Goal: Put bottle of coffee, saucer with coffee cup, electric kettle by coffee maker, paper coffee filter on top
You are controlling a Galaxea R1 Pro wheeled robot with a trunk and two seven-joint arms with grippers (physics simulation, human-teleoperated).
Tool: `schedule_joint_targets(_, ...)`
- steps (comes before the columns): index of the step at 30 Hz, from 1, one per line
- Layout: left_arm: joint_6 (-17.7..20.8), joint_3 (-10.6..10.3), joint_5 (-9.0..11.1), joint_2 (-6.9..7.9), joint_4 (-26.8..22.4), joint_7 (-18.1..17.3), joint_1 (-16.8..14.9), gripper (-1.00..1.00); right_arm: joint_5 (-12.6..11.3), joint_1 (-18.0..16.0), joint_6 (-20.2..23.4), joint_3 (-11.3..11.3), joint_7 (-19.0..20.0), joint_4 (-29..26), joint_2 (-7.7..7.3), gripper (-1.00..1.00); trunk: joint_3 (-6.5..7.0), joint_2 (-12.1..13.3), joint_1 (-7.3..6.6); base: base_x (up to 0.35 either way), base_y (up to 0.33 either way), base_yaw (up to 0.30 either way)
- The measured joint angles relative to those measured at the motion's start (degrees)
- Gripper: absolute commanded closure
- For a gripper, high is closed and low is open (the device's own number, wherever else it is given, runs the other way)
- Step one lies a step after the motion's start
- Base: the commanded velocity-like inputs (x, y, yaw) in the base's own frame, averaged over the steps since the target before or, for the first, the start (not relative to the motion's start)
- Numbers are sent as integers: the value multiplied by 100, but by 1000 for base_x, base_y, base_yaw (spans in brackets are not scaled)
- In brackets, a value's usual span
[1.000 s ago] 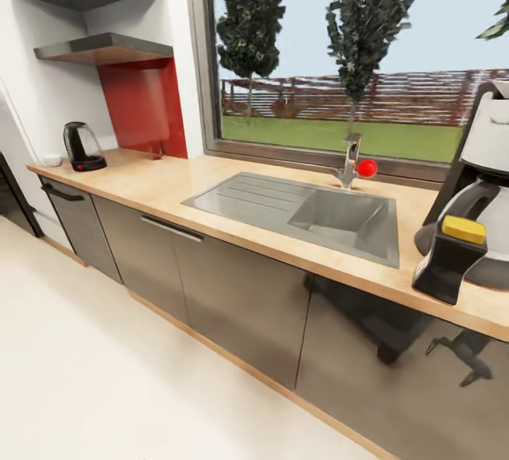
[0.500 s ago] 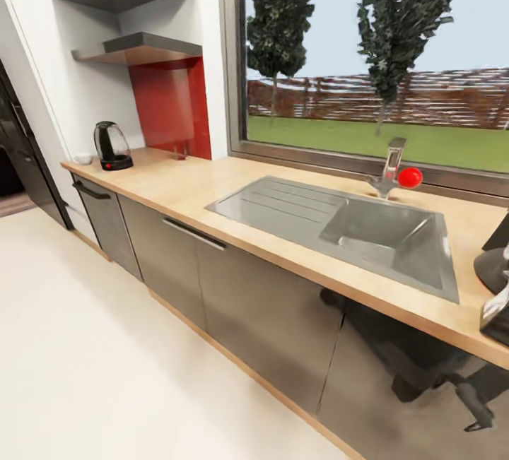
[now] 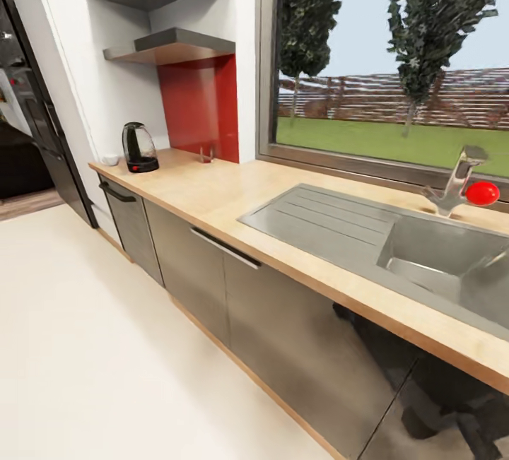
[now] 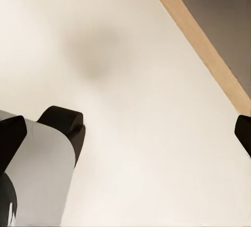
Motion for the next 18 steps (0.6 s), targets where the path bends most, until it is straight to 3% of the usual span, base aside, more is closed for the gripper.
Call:
schedule_joint_targets(7, 4, 4, 0, 0, 2, 1, 0, -100, 30, 0, 0, 1, -10, 1, 8, -100, 0, 0, 0, 180, 229, 272)
schedule_joint_targets(14, -1, 8, 0, 0, 3, 3, 0, -100, 35, 0, 1, 1, -12, 1, 10, -100, 0, 0, 2, 47, 46, 273)
schedule_joint_targets(18, 0, 7, -1, -1, 3, 3, -1, -100, 35, 0, 3, 0, -8, 2, 9, -100, 0, 0, 0, 203, 7, 171)
